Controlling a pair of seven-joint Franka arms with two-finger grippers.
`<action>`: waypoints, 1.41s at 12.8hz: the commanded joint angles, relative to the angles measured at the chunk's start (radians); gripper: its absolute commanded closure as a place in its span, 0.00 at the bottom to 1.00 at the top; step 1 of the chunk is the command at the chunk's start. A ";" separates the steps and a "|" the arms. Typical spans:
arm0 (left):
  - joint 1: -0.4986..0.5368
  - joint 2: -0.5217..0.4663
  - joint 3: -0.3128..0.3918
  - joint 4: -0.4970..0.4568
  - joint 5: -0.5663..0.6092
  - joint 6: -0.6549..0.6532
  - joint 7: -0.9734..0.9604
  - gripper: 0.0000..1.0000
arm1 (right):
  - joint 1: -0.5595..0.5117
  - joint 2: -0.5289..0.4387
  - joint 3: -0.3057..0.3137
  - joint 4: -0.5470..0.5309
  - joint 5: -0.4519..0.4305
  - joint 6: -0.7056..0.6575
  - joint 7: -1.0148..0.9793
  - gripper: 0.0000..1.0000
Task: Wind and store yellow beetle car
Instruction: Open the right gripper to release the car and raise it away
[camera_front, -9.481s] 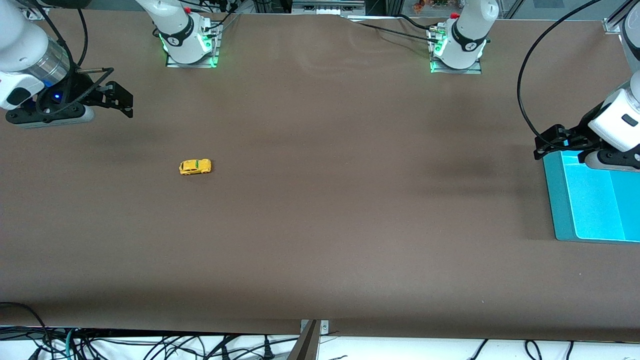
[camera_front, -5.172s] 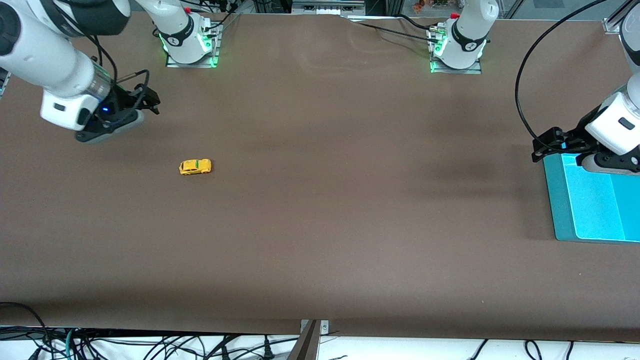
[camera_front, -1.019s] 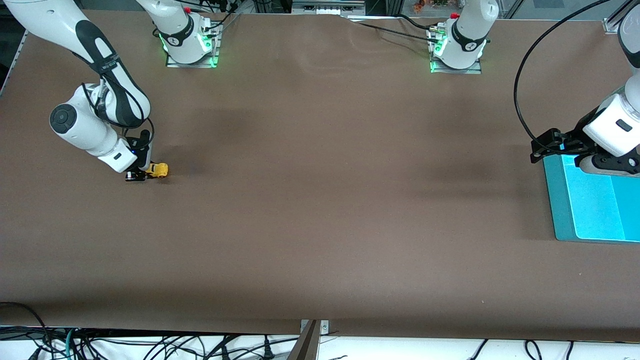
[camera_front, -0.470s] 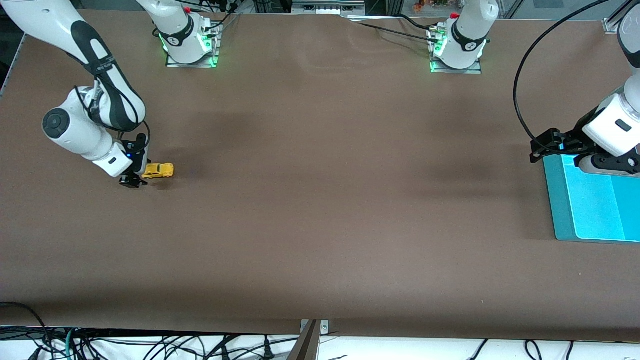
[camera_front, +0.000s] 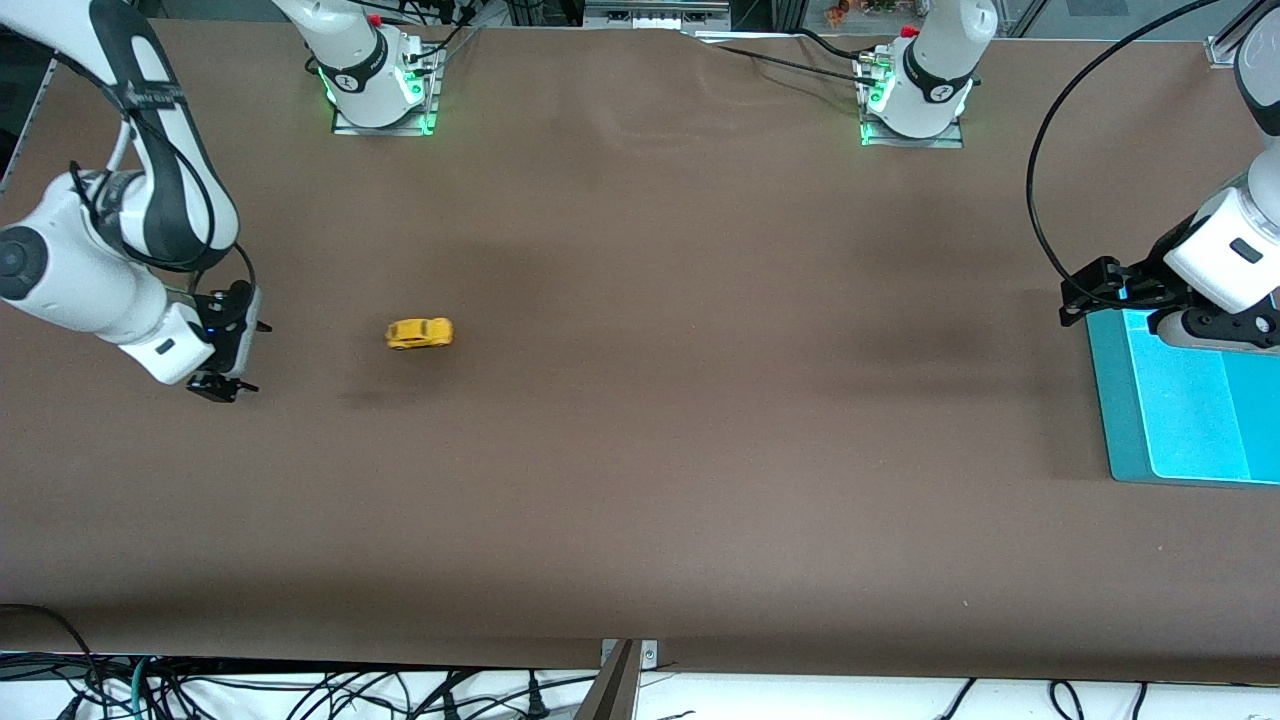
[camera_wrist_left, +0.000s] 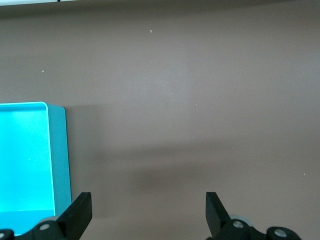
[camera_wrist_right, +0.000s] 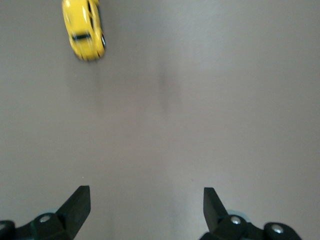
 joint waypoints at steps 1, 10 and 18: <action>-0.005 0.011 0.002 0.028 0.011 -0.011 -0.010 0.00 | -0.007 -0.129 0.027 -0.013 0.005 -0.055 0.136 0.00; 0.004 0.022 0.002 0.028 0.011 -0.011 -0.005 0.00 | 0.005 -0.411 0.059 0.006 0.018 -0.231 0.671 0.00; -0.048 0.060 -0.018 0.028 0.012 -0.010 0.004 0.00 | 0.058 -0.437 0.058 0.099 0.071 -0.416 1.397 0.00</action>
